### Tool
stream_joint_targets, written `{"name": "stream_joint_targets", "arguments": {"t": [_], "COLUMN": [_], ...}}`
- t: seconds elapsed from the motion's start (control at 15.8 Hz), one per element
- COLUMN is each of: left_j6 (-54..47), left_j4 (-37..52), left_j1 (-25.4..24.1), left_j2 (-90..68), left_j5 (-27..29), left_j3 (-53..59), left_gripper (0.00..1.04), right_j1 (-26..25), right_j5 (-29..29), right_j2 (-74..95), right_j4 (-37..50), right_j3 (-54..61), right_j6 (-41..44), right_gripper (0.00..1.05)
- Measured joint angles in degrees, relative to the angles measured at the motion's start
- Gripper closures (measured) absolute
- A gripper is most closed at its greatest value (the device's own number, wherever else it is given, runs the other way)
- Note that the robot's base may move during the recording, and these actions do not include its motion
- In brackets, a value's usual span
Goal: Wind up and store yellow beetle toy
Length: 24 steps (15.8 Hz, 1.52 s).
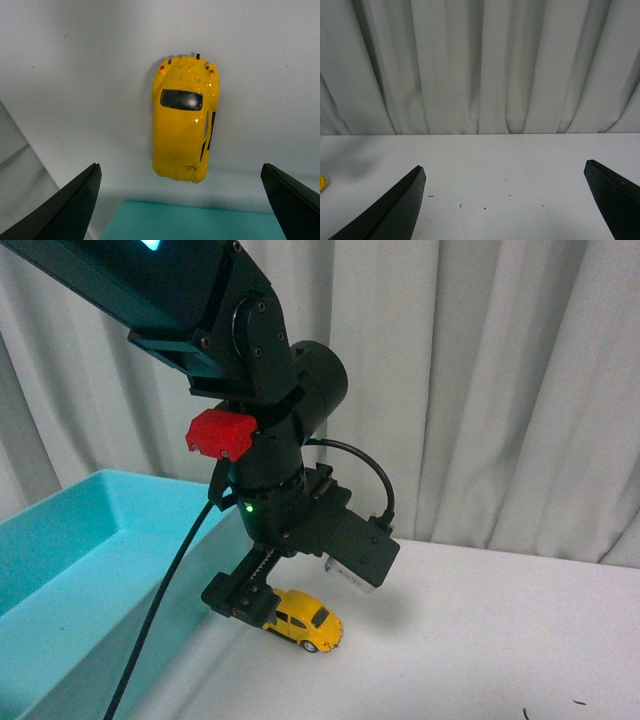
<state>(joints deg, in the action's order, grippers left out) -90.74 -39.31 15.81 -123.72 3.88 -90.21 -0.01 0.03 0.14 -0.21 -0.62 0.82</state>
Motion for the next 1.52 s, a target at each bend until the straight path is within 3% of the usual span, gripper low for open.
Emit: {"name": "stream_joint_targets", "arguments": {"t": [0.32, 0.83, 0.89, 1.21, 1.4, 1.52], "left_j6": [14.7, 20.3, 20.0, 14.9, -1.0, -3.5], "left_j4": [-1.4, 0.4, 0.4, 1.2, 0.1, -0.3], "left_j1": [-0.3, -0.3, -0.3, 0.1, 1.7, 2.9], "left_j2": [-5.1, -8.7, -9.1, -10.2, -10.2, -8.5], "left_j5": [3.1, 3.5, 3.3, 1.9, -4.2, -9.7], "left_j3": [-3.2, -3.2, -3.3, -5.3, -5.7, -6.3], "left_gripper": [0.07, 0.07, 0.12, 0.6, 0.64, 0.64], "right_j1": [0.0, 0.0, 0.0, 0.0, 0.0, 0.0], "right_j5": [0.0, 0.0, 0.0, 0.0, 0.0, 0.0], "right_j2": [0.0, 0.0, 0.0, 0.0, 0.0, 0.0], "right_j4": [0.0, 0.0, 0.0, 0.0, 0.0, 0.0], "right_j3": [0.0, 0.0, 0.0, 0.0, 0.0, 0.0], "right_j6": [0.0, 0.0, 0.0, 0.0, 0.0, 0.0], "right_gripper": [0.07, 0.07, 0.07, 0.07, 0.07, 0.07]}}
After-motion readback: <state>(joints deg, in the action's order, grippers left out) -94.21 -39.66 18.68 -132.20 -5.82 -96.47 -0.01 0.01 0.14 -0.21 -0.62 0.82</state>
